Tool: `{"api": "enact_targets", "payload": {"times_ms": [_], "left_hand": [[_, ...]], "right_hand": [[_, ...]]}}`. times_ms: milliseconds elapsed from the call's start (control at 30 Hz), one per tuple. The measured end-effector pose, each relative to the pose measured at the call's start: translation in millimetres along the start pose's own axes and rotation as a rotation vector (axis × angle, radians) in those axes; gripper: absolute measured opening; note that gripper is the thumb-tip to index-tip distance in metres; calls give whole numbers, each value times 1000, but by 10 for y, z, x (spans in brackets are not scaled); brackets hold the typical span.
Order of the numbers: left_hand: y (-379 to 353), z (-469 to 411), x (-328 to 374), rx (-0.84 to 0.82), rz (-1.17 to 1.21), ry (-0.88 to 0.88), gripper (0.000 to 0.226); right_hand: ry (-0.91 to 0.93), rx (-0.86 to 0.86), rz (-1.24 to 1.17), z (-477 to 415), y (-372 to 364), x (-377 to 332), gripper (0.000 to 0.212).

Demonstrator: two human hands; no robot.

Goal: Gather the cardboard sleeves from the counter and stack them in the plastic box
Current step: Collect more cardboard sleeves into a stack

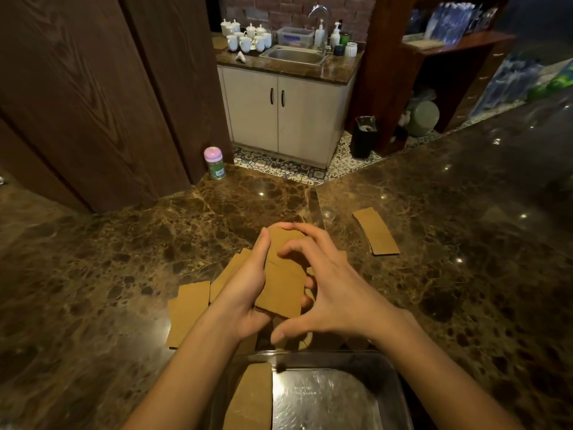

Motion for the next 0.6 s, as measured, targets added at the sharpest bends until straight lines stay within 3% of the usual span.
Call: {"api": "enact_targets", "payload": {"times_ms": [67,133,200,300,367,467,600], "left_hand": [[70,-55,4,31,-24,-19,42],[169,-100,26,71,-104,-57,42],[302,-133,42,136,-217,-94,41],[515,-159,18,243,-370,-109,37],[651,-179,-7,303,-523,-125,33],[796,-197,-42,325,-748,-158,22],[892,-188,-99,331,-872,-156,15]], "right_hand": [[-103,3,-170,-79,16,141,101],[-267,165,-272,-186,122,454,88],[-436,292,-137,-257,209,818,81],[-597,117,124,-329,22,1201,93],[-639,-12,169,-362,-151,1266,101],[-642,-67,212,-444,-245,1172,109],[-667,-210,255,-473,-430,1047,132]]}}
Point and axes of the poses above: each hand's wrist, its own z-axis away from the middle knuckle, its own y-axis out of the back of the hand, x = y × z, the point moved 7 cm from there along -z, towards the middle knuckle, and after that the axes turned 9 degrees about -y, right-handed, at the moved point
